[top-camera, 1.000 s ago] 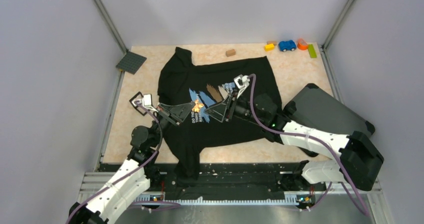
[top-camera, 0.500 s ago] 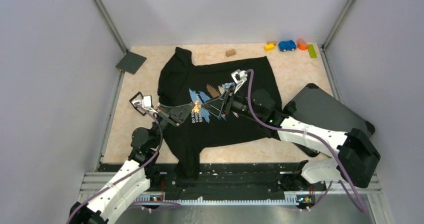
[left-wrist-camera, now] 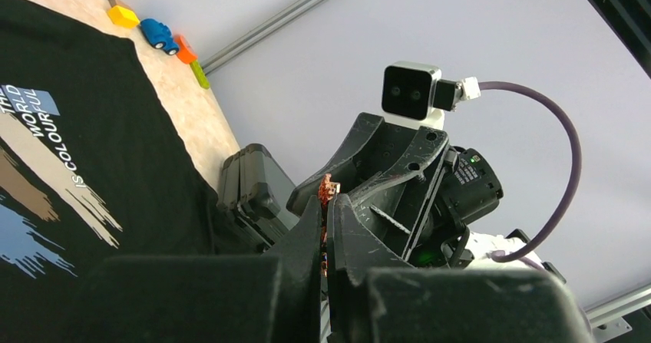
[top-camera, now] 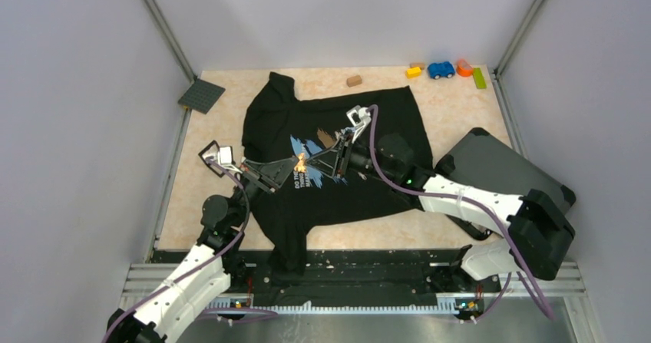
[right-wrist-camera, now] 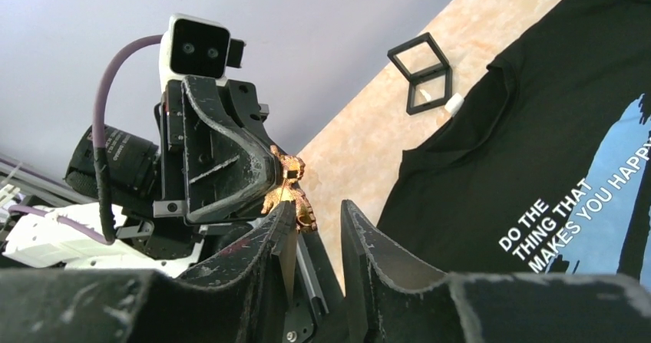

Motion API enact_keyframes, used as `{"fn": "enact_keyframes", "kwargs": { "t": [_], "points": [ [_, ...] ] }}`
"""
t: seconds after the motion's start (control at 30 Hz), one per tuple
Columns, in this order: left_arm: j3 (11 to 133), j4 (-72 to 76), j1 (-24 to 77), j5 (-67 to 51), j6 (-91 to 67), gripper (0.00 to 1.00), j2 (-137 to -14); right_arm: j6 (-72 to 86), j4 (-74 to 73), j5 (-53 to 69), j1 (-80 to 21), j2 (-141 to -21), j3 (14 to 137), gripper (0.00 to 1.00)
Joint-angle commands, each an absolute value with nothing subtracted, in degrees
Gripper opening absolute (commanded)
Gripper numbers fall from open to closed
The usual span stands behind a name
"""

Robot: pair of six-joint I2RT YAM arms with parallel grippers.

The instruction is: Pin the brooch onto the clothing

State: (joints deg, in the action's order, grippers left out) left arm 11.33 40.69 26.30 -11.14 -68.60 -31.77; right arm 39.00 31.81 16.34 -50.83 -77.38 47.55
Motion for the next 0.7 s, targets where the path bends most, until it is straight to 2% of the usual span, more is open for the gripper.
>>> {"fn": "enact_keyframes", "kwargs": {
  "t": [0.0, 0.03, 0.1, 0.13, 0.37, 0.43, 0.5, 0.67],
  "points": [
    [11.8, 44.8, 26.4, -11.7, -68.0, 0.00, -32.4, 37.8, 35.1, 17.8, -50.5, -79.1, 50.8, 0.26],
    [12.0, 45.0, 26.5, -11.4, -68.0, 0.00, -32.7, 37.7, 35.4, 18.2, -50.5, -79.4, 50.9, 0.21],
    [12.8, 45.5, 26.5, -11.7, -67.3, 0.00, -34.0, 36.6, 35.0, 17.9, -50.5, -79.7, 51.3, 0.04],
    [13.4, 45.0, 26.5, -12.2, -66.6, 0.00, -34.6, 35.8, 34.3, 17.5, -50.5, -79.5, 51.3, 0.00],
    [14.4, 44.0, 26.7, -14.6, -64.7, 0.00, -38.5, 28.2, 26.1, 11.1, -50.4, -74.5, 50.8, 0.00],
    [15.2, 42.7, 26.7, -15.7, -64.1, 0.11, -39.2, 26.7, 24.3, 10.0, -50.1, -73.3, 50.6, 0.00],
    [16.1, 41.1, 26.7, -16.9, -63.5, 0.32, -39.7, 25.8, 22.6, 10.5, -49.3, -72.4, 50.6, 0.00],
    [17.0, 35.0, 26.7, -16.6, -61.5, 0.74, -38.4, 21.6, 17.0, 11.9, -47.4, -70.8, 51.8, 0.00]
  ]
}}
